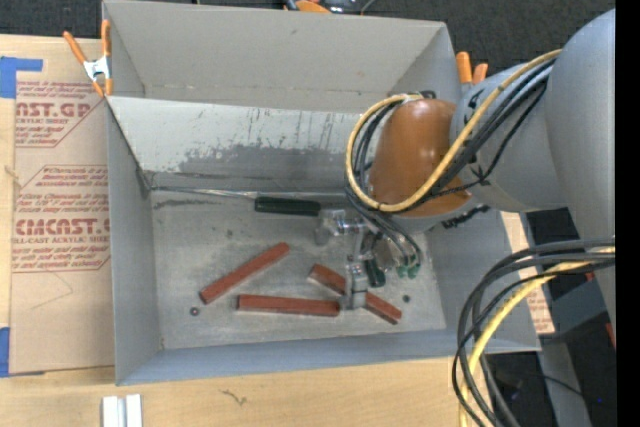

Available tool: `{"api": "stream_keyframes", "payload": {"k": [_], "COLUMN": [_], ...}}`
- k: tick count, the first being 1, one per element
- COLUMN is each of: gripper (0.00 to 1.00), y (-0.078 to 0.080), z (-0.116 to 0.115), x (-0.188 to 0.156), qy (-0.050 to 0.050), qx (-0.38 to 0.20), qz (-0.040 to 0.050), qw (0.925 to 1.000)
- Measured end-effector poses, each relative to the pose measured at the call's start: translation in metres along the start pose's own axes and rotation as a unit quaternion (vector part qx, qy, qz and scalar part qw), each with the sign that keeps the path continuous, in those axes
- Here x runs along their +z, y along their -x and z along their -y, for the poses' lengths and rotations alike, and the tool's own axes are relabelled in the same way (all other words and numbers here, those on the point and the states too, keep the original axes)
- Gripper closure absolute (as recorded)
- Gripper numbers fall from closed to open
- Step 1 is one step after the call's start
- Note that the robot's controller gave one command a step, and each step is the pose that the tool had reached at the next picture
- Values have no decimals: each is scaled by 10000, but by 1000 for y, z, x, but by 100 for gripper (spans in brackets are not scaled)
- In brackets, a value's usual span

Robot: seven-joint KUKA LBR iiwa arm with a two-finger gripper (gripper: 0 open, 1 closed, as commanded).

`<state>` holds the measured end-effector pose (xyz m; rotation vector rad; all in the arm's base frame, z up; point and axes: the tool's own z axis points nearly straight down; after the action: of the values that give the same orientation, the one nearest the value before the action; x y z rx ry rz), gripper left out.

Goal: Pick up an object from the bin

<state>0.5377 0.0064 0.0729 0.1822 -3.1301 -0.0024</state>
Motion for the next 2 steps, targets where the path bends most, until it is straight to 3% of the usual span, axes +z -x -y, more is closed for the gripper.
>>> {"api": "stream_keyframes", "payload": {"k": [1,2], "gripper": [0,0], "y": [-32,-46], "z": [-44,-65], "x": [3,3], "qy": [-9,-15], "qx": [-1899,-4038], "qz": [40,40], "qw": [9818,9149]}}
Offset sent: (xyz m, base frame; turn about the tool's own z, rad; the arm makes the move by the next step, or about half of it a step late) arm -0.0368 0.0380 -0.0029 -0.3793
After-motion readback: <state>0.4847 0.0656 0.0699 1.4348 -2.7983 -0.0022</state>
